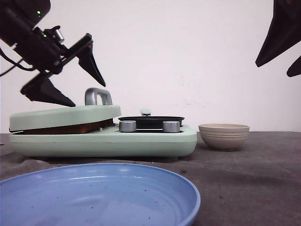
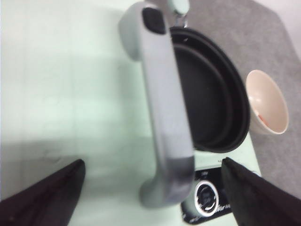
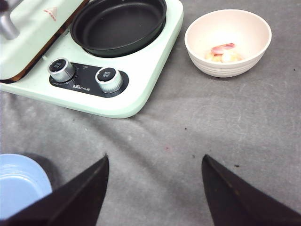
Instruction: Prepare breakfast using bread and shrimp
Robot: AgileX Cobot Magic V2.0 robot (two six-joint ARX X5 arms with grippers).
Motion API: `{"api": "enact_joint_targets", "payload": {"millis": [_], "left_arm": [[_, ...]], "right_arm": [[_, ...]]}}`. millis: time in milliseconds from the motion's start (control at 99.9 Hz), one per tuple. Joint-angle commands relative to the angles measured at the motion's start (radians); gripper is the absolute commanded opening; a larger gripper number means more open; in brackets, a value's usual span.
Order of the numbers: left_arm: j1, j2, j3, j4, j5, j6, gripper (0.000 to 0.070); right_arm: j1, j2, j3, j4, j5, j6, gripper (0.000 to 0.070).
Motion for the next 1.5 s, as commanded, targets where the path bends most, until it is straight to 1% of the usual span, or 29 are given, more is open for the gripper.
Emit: {"api": "enact_joint_targets", "payload": {"millis": [0, 360, 520, 630, 760, 860, 941, 1061, 1261, 1491], "left_arm": [[0.003, -0.023, 0.005, -0.013, -0.030, 0.044, 0.0562], [0.015, -0.250, 0.005, -0.098, -0.196, 0.226, 0.0560], [0.015, -0.385, 0.005, -0.139, -0.227, 0.259, 0.0557], [0.015, -0.480, 0.005, -0.148, -0.237, 0.277, 0.0556], [0.015, -0.595, 0.005, -0.148, -0.238, 0.278, 0.0556], [0.015, -0.668, 0.005, -0.154, -0.264, 0.290, 0.0557], [0.015, -0.713, 0.005, -0.162, -0.267, 0.293, 0.0556], [0.015, -0.756, 0.005, -0.191, -0.282, 0.300, 0.0556], [0.015, -0.788, 0.004, -0.262, -0.282, 0.313, 0.0556], [0.015, -0.838, -0.065, -0.268, -0.285, 0.315, 0.0557]], "right_arm": [[0.006, 0.003, 0.003, 0.007, 0.001, 0.011, 0.0379], [0.006, 0.003, 0.003, 0.007, 0.001, 0.011, 0.0379], [0.006, 0.003, 0.003, 0.007, 0.001, 0.011, 0.0379], [0.006, 0.003, 0.003, 0.007, 0.001, 0.011, 0.0379], [0.006, 0.003, 0.003, 0.008, 0.001, 0.011, 0.0380], [0.006, 0.004, 0.003, 0.008, 0.000, 0.011, 0.0379], [0.006, 0.004, 0.003, 0.008, 0.000, 0.011, 0.0379], [0.006, 0.004, 0.003, 0.009, 0.000, 0.012, 0.0379], [0.006, 0.004, 0.003, 0.009, 0.000, 0.019, 0.0380], [0.006, 0.003, 0.003, 0.010, 0.000, 0.019, 0.0380]]}}
